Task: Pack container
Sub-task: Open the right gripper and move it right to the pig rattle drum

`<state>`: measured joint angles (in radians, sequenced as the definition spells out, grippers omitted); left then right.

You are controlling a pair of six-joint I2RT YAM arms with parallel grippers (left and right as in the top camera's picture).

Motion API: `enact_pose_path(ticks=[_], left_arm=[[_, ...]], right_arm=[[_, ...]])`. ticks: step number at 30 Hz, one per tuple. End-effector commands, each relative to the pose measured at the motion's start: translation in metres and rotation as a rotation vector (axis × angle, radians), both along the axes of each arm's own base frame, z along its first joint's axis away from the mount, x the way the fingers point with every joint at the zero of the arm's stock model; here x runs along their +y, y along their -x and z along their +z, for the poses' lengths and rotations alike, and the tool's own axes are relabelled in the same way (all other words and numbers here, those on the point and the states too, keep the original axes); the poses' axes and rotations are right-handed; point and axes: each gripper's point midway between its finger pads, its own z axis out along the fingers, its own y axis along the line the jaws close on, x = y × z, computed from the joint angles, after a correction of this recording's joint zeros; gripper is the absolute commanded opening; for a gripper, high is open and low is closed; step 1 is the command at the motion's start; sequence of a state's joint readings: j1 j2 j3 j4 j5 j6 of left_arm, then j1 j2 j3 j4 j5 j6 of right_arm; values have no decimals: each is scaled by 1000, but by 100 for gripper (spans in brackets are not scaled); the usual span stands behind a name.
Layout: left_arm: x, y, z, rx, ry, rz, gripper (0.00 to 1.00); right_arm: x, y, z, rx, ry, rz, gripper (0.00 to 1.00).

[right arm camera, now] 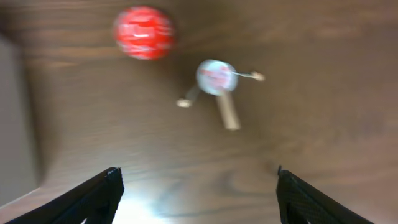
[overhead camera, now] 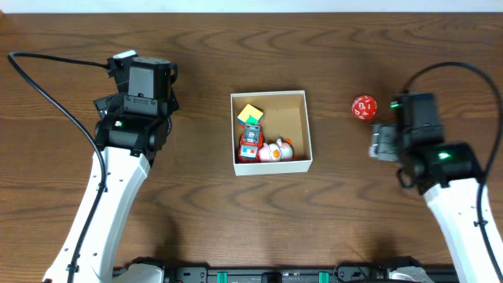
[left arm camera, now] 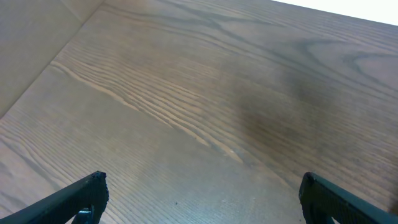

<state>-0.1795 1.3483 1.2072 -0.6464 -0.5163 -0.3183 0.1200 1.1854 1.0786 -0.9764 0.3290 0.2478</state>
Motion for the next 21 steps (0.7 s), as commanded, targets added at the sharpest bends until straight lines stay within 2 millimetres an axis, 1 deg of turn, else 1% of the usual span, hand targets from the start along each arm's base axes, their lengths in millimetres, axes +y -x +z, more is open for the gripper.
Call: enact_pose_path(ticks=[1,2,4,6,9,14,21], left_arm=[[4,0,9,-29,-2,24,98],[4,0,9,-29,-2,24,98],[4,0,9,-29,-3,25,98],[4,0,9,-29,-3,25,98],[4,0,9,-29,-3,25,98],[4,0,9,-29,-3,25,98],[4,0,9,-29,-3,25,98]], right_arm=[[-29,4,-7,34,5,-78,85],[-37,5,-10,46,9,-98,88],[-50,5,-16,73,20,-119,89],[-58,6,-25,112,17,-115,90],[-61,4,-41,173,-8,-83,89],[-59,-4,-68,249,-66,-19,83],[-62,-17,-105,325,-78,-13,74]])
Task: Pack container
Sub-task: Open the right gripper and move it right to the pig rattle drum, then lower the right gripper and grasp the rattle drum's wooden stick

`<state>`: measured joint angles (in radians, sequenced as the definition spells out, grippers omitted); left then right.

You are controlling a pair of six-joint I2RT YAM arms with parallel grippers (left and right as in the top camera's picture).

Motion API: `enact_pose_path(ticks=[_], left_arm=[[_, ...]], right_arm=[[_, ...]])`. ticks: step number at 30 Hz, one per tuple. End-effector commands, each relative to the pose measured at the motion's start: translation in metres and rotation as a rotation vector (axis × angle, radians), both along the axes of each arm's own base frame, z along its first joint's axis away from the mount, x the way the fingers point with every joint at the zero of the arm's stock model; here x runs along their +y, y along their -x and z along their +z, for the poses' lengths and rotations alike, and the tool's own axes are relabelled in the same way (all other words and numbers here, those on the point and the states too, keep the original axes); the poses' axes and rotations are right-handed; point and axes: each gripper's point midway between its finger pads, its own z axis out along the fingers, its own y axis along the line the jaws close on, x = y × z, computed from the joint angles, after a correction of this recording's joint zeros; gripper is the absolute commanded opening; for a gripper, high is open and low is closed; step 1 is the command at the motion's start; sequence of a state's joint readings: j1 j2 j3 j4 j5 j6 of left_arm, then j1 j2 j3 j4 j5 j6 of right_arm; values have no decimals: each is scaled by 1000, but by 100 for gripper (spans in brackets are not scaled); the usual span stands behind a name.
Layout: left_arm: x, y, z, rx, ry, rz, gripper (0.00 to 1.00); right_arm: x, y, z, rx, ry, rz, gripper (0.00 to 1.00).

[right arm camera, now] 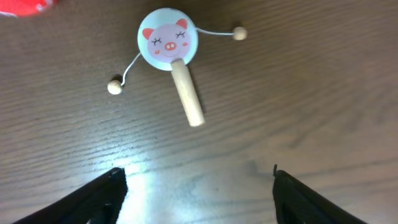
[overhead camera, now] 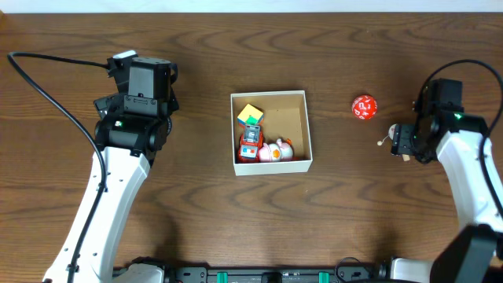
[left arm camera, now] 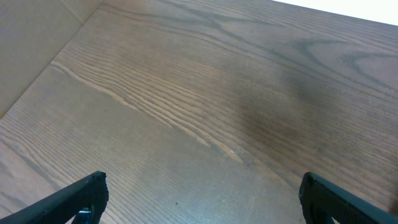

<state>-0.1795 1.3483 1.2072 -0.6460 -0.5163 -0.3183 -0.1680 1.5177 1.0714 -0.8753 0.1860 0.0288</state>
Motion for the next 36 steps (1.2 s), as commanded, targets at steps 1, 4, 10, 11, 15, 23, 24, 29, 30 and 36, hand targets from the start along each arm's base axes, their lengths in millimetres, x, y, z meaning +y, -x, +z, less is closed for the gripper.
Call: enact_pose_path(ticks=[1,4,10,11,15,23,24,29,30,36], left_arm=[[4,0,9,-29,-3,25,98],[4,0,9,-29,-3,25,98],[4,0,9,-29,-3,25,98],[4,0,9,-29,-3,25,98],[4,0,9,-29,-3,25,98],[4,0,9,-29,-3,25,98],[4,0,9,-29,-2,24,98],[4,0,9,-29,-3,25,98],[4,0,9,-29,-3,25,98],[4,0,9,-29,-3,25,98]], right_arm=[[0,-2,-18,39,-23,23,73],[6,-10,-27,39,-54,62,71],[6,-25,-34,11,-50,119,70],[7,-27,-34,3,-55,130,70],[7,-34,-37,-11,-62,169,72],[-13,-23,-57,38,-110,95,71],[-14,-23,-59,34,-130,88,71],[-10,-24,-67,23,-212,96,70],[-9,-25,-69,25,-220,97,69],[-5,-22,-90,69,-252,110,67]])
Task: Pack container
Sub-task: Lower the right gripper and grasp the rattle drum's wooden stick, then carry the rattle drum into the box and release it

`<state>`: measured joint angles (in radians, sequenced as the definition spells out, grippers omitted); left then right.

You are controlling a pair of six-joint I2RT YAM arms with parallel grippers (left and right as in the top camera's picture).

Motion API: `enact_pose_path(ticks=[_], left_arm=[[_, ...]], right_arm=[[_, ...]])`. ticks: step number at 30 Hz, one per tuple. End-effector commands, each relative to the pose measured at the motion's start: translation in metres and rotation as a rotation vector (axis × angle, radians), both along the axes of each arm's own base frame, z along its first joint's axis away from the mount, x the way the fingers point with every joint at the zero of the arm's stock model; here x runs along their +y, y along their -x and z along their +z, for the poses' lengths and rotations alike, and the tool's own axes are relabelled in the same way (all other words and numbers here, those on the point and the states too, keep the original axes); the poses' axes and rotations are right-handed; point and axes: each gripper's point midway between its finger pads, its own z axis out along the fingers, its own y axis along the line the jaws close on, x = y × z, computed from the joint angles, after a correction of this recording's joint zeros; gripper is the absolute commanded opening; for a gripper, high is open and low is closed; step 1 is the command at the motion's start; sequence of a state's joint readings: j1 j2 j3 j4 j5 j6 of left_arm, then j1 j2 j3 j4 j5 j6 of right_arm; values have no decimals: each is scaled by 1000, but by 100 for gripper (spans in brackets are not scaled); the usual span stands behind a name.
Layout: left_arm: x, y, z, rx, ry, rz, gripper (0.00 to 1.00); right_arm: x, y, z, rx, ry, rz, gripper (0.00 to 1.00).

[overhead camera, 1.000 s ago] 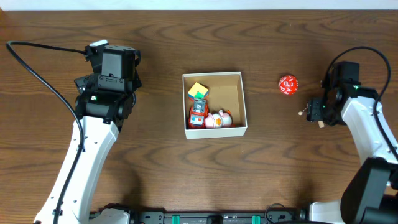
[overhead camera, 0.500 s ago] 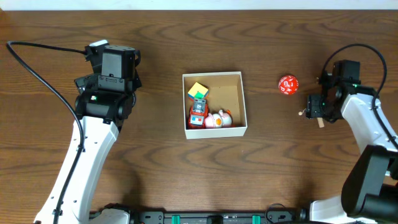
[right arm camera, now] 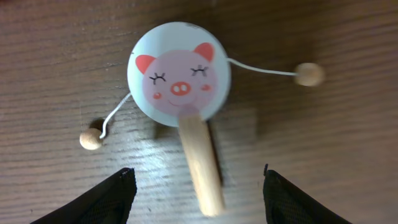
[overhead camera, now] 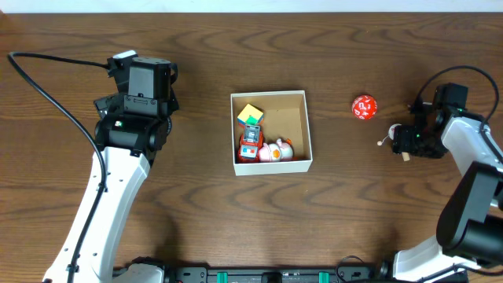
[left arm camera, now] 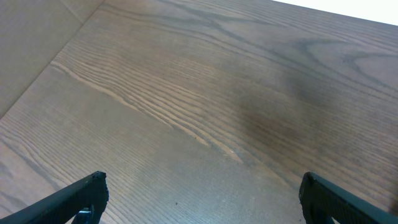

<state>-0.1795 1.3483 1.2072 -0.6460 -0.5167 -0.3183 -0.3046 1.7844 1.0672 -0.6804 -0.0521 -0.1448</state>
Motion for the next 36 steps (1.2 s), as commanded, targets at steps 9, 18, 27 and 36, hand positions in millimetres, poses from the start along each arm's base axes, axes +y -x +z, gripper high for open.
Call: enact_pose_path(ticks=[9,18,27,36], left_arm=[[4,0,9,-29,-2,24,98],[4,0,9,-29,-2,24,98],[4,0,9,-29,-2,24,98],[4,0,9,-29,-2,24,98]], right_arm=[[6,5,-41,69,-55,28,51],[4,-3,-32,59,-70,-106,6],[11,-25,43,5,-68,-133,1],[79,-41,128,-219,-18,144,1]])
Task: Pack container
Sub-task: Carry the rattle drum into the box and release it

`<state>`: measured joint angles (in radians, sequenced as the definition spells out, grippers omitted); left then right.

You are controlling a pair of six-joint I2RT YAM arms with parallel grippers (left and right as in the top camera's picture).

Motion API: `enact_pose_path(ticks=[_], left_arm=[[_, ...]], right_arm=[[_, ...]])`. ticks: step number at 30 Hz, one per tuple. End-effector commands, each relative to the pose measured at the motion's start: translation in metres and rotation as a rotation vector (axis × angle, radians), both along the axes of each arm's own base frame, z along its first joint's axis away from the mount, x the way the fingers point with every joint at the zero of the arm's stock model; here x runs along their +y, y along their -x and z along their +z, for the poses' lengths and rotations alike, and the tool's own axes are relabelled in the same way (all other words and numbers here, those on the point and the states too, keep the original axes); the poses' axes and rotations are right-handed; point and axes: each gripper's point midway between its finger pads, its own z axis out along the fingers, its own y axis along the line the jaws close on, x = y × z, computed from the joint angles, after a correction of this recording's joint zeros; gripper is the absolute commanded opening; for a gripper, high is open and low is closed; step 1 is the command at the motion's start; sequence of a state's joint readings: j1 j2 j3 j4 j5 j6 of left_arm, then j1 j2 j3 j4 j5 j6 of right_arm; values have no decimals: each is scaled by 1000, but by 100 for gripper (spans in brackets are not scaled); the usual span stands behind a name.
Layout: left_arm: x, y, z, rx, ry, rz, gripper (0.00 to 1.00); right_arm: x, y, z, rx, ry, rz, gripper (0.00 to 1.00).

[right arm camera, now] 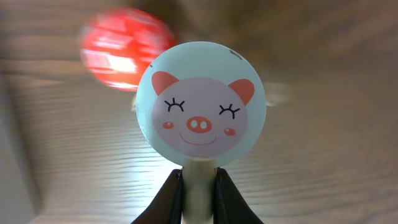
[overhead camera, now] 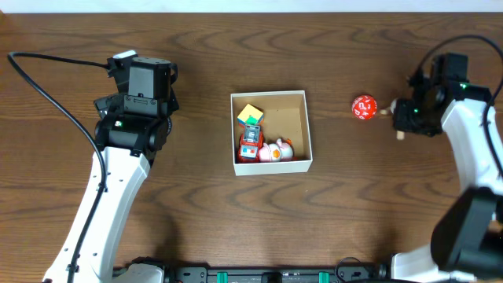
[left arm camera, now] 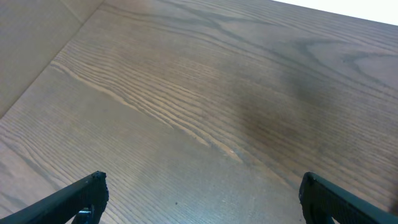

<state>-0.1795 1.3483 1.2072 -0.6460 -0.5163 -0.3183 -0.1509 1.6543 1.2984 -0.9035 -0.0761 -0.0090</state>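
A white open box stands mid-table with a yellow-green cube, a red toy and a pink-white toy inside. My right gripper is shut on the wooden handle of a pig-face rattle drum, held above the table just right of a red ball. In the overhead view the right gripper covers most of the drum. My left gripper is open over bare wood at the far left, nothing between its fingers.
The red ball shows blurred behind the drum in the right wrist view. The left arm stands left of the box with its cable trailing to the table's left edge. Dark wood tabletop surrounds the box.
My right gripper was open around the drum lying on the table; now it is shut on the handle, and the drum is off the table, nearer the red ball.
My right gripper was open above the table with ball and drum ahead. Then it stood over the drum, then lower with its fingers on either side of the handle. Now it holds the drum off the table. The left arm has not moved.
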Motion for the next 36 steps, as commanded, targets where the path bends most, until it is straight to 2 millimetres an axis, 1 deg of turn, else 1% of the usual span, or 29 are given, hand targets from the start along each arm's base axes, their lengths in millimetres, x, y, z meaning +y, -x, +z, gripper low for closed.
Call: enact_pose_path(ticks=[1,3,5,10,14,17,19,22,25,27,33,36], left_arm=[[4,0,9,-29,-3,25,98],[4,0,9,-29,-3,25,98],[4,0,9,-29,-3,25,98],[4,0,9,-29,-3,25,98],[4,0,9,-29,-3,25,98],[4,0,9,-29,-3,25,98],[4,0,9,-29,-3,25,98],[4,0,9,-29,-3,25,98],[4,0,9,-29,-3,25,98],[4,0,9,-29,-3,25,98],[4,0,9,-29,-3,25,98],[4,0,9,-29,-3,25,98]], right_arm=[[41,-5,35,-103,24,174,1],[67,-3,45,-135,42,292,1],[102,1,52,-166,62,443,1],[173,10,57,-228,89,733,1],[214,17,60,-297,140,970,1],[236,16,64,-361,180,1101,1],[243,12,67,-397,206,1138,1],[245,1,69,-431,240,1125,1],[248,-7,65,-443,241,1122,1],[250,-9,57,-428,239,1125,1],[256,-10,20,-336,211,1151,1],[256,-10,5,-298,206,1154,1]])
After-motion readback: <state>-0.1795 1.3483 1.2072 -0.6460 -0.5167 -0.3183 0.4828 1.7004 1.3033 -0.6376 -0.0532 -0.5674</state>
